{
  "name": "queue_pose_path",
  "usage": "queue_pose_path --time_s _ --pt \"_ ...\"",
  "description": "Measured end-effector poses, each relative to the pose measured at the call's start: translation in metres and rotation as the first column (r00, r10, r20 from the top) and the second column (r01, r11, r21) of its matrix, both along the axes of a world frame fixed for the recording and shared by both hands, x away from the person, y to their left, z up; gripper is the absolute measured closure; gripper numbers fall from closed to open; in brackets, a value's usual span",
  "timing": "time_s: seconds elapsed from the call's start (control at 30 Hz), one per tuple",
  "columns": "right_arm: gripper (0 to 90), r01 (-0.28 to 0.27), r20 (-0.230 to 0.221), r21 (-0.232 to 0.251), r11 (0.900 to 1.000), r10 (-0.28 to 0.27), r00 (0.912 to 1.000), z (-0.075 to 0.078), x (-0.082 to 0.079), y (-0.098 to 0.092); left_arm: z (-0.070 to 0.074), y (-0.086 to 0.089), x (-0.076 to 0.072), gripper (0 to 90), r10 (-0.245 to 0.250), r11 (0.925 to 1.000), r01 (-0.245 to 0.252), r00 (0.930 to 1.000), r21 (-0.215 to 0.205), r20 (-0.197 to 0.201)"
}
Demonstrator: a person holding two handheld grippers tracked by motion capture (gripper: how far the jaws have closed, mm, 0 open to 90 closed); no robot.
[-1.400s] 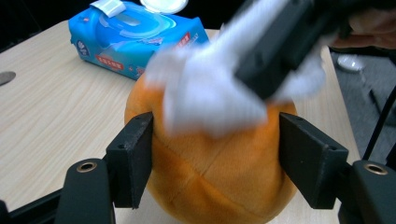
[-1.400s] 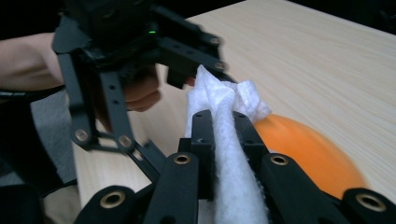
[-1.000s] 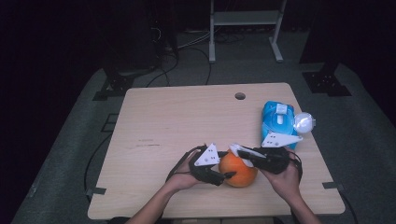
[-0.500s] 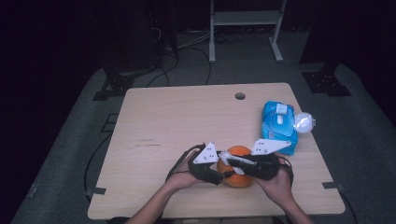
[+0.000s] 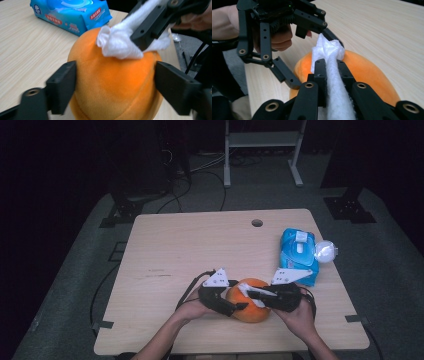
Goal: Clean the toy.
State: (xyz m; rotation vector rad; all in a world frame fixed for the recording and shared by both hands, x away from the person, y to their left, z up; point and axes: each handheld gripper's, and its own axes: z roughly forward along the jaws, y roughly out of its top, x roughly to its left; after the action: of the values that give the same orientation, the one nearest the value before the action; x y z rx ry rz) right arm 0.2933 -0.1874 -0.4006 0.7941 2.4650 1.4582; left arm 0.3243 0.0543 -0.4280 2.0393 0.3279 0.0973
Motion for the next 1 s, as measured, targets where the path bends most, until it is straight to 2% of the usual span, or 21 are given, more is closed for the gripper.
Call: queue_pose_path --time_s 0.07,0.17,0.23,0.27,0.3,0.33,0.37,0.4,0.47,0.57,0.6,0.63,0.7,0.73,0.83,0.9,0.93,0.97,1.0 --pt "80.4 0.001 0.002 0.000 1.000 -0.001 1.0000 0.001 0.001 0.000 0.000 0.002 0.000 26.5 0.003 1.0000 -0.003 1.0000 0.005 0.005" --pt "80.4 0.027 -0.004 0.000 1.000 -0.027 0.9996 0.000 0.005 -0.008 -0.001 0.006 0.002 28.0 -0.004 0.9993 0.004 0.9999 0.037 0.015" --pt "80.4 0.061 -0.016 -0.006 0.998 -0.061 0.9980 -0.003 0.007 -0.018 -0.003 0.011 0.005 28.3 -0.012 0.9986 0.012 0.9999 0.051 -0.004" --pt "80.4 0.074 -0.020 -0.011 0.997 -0.075 0.9970 -0.004 0.008 -0.021 -0.003 0.011 0.005 27.8 -0.012 0.9986 0.012 0.9999 0.051 -0.004" --pt "80.4 0.074 -0.020 -0.011 0.997 -0.075 0.9970 -0.004 0.008 -0.021 -0.003 0.014 0.007 27.8 -0.011 0.9989 0.012 0.9997 0.045 -0.021" --pt "80.4 0.077 -0.036 -0.002 0.997 -0.077 0.9964 -0.006 0.010 -0.023 -0.002 0.014 0.008 25.9 -0.008 0.9993 0.009 0.9993 0.036 -0.038" --pt "80.2 0.070 -0.031 -0.005 0.998 -0.070 0.9970 -0.008 0.009 -0.021 0.000 0.013 0.008 18.2 -0.005 0.9995 0.006 0.9988 0.029 -0.048" --pt "80.2 0.064 -0.020 -0.009 0.998 -0.064 0.9978 -0.008 0.008 -0.019 0.001 0.011 0.007 16.8 -0.002 0.9999 0.002 0.9989 0.017 -0.046" --pt "80.2 0.046 -0.008 -0.010 0.999 -0.046 0.9989 -0.007 0.005 -0.014 0.006 0.006 0.004 16.8 0.000 1.0000 0.000 0.9999 -0.003 -0.014" --pt "79.9 0.021 0.015 -0.029 0.999 -0.021 0.9997 -0.006 0.000 -0.004 0.002 0.004 0.004 19.3 0.013 0.9997 -0.013 0.9999 0.018 0.009" --pt "79.8 0.023 0.013 -0.033 0.999 -0.023 0.9997 -0.006 0.002 -0.004 0.000 0.008 0.005 24.1 0.013 0.9996 -0.013 0.9999 0.026 0.007" --pt "79.8 0.023 0.013 -0.033 0.999 -0.023 0.9997 -0.006 0.002 -0.004 0.000 0.008 0.005 25.3 0.013 0.9996 -0.013 0.9999 0.026 0.007" --pt "79.8 0.046 -0.005 -0.032 0.998 -0.046 0.9989 -0.007 0.006 -0.012 -0.001 0.012 0.007 26.0 0.028 0.9988 -0.027 0.9996 0.042 -0.002" --pt "79.8 0.056 -0.007 -0.036 0.998 -0.056 0.9984 -0.008 0.007 -0.014 -0.003 0.016 0.009 26.3 0.024 0.9989 -0.023 0.9995 0.042 -0.023" --pt "79.7 0.065 -0.003 -0.040 0.997 -0.066 0.9978 -0.010 0.006 -0.017 -0.003 0.019 0.010 26.4 0.010 0.9988 -0.008 0.9995 0.049 -0.029" --pt "79.7 0.062 0.003 -0.043 0.997 -0.062 0.9981 -0.010 0.004 -0.015 0.000 0.018 0.010 21.9 0.005 0.9987 -0.004 0.9997 0.050 -0.023" --pt "79.7 0.046 0.021 -0.052 0.998 -0.045 0.9988 -0.010 0.002 -0.010 0.002 0.017 0.010 18.7 0.006 0.9990 -0.005 0.9999 0.044 -0.015" --pt "79.7 0.046 0.021 -0.052 0.998 -0.045 0.9988 -0.010 0.002 -0.010 0.003 0.016 0.010 18.7 0.010 0.9995 -0.010 0.9999 0.031 -0.003" --pt "79.5 0.014 0.040 -0.053 0.998 -0.012 0.9991 -0.010 0.000 -0.004 0.005 0.014 0.010 12.9 0.024 0.9997 -0.024 0.9995 -0.005 0.020"
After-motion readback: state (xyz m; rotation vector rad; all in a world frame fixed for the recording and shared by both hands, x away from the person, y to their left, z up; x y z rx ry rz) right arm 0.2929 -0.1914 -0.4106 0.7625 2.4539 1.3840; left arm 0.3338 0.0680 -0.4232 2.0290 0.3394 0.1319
